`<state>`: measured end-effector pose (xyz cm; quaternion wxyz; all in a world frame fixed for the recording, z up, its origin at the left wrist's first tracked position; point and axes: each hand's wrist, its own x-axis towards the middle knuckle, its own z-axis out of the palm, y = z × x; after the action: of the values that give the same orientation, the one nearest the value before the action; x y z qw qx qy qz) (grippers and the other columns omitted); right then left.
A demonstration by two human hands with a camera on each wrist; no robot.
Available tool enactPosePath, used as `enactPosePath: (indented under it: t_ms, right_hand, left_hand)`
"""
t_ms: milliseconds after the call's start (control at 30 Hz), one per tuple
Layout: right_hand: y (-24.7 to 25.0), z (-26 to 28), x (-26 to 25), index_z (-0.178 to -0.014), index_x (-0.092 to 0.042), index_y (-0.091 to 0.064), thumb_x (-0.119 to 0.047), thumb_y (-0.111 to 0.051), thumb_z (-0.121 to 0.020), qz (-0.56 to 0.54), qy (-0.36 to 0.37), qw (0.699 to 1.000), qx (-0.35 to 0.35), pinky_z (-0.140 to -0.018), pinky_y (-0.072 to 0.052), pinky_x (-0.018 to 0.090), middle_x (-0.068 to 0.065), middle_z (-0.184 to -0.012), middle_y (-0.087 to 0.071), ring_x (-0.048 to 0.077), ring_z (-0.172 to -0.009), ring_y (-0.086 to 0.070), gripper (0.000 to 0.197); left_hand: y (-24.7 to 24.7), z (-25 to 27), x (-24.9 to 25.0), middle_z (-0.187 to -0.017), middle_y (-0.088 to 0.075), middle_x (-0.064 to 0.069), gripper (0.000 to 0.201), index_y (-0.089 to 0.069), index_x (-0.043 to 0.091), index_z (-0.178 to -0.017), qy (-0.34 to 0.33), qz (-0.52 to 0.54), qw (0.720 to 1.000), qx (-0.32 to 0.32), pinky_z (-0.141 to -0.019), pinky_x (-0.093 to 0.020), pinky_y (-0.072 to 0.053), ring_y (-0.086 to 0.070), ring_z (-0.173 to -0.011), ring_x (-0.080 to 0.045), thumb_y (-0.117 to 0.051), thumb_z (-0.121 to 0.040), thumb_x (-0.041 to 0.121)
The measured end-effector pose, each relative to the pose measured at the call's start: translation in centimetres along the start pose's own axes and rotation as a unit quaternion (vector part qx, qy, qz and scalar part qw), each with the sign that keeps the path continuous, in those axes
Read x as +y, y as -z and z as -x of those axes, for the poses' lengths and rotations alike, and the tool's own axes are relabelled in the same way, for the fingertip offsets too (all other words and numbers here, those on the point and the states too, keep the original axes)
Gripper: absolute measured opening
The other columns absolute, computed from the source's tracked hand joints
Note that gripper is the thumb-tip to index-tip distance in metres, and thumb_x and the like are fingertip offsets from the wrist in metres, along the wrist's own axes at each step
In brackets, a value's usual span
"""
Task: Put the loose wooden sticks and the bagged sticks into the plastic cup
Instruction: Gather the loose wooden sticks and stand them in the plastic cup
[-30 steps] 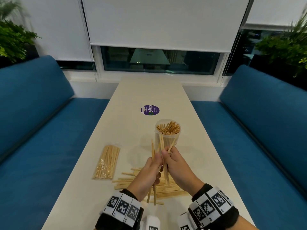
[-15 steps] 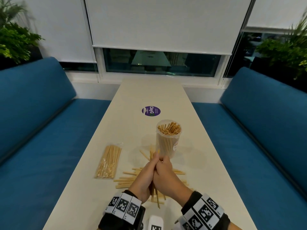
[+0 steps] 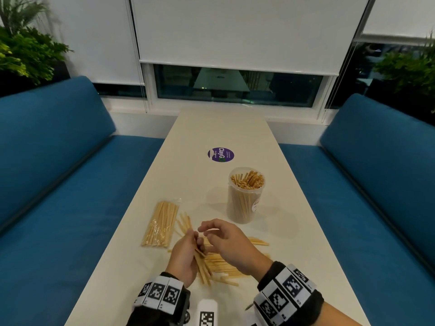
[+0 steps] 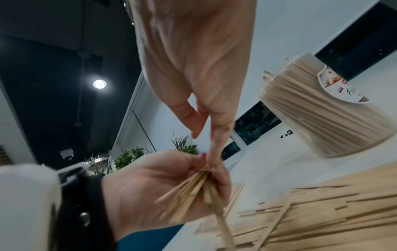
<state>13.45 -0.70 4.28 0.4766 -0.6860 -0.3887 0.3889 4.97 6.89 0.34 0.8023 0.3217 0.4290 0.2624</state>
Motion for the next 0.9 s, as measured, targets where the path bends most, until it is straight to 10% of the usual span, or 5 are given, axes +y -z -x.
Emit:
enactPosePath:
  t_ms: [133,333,433,900]
  right_hand:
    - [0.9,-1.4,1.2,-0.117,-0.019,-0.057,-0.015,-0.049,-0.093,0.239,0.051,0.969,0.032,-0.1,-0.044,0.032,-0.001,-0.123,-0.056,0.015,-0.114,-0.052,0.025]
    - [1.3,-3.2,4.0,-0.148,-0.015,-0.013,-0.033,-0.072,-0.078,0.492,0.012,0.856,-0.156,-0.115,-0.021,0.036,0.008,-0.155,-0.019,0.024,-0.142,-0.017,0.094]
    - [1.3,-4.0,4.9,-0.149,-0.016,-0.006,-0.035,-0.075,-0.075,0.506,-0.003,0.848,-0.16,-0.115,-0.021,0.037,0.01,-0.155,-0.017,0.026,-0.142,-0.017,0.103]
    - [1.0,-4.2,8.1,-0.118,-0.005,-0.045,0.003,-0.045,-0.087,0.568,0.069,0.816,-0.079,-0.081,-0.037,0.035,0.014,-0.118,-0.044,0.03,-0.102,-0.044,0.032]
  left_hand:
    - [2.5,-0.6,0.7,-0.036,-0.034,0.007,0.035,-0.04,0.013,-0.072,0.005,0.115,0.993,0.026,-0.033,-0.016,-0.034,-0.034,-0.03,-0.006,-0.031,-0.101,0.031]
    - [5.0,-0.4,0.9,-0.035,-0.028,0.01,0.036,-0.041,0.014,-0.07,-0.026,0.083,0.996,0.03,-0.028,-0.014,-0.024,-0.025,-0.027,-0.003,-0.036,-0.098,0.036]
    - [5.0,-0.4,0.1,-0.037,-0.027,0.01,0.036,-0.042,0.013,-0.07,-0.024,0.071,0.997,0.025,-0.029,-0.015,-0.024,-0.025,-0.029,-0.003,-0.038,-0.097,0.037]
    - [5.3,-0.7,-1.5,-0.043,-0.025,0.008,0.035,-0.044,0.014,-0.069,-0.003,0.051,0.998,0.032,-0.03,-0.015,-0.023,-0.023,-0.032,-0.004,-0.042,-0.097,0.034]
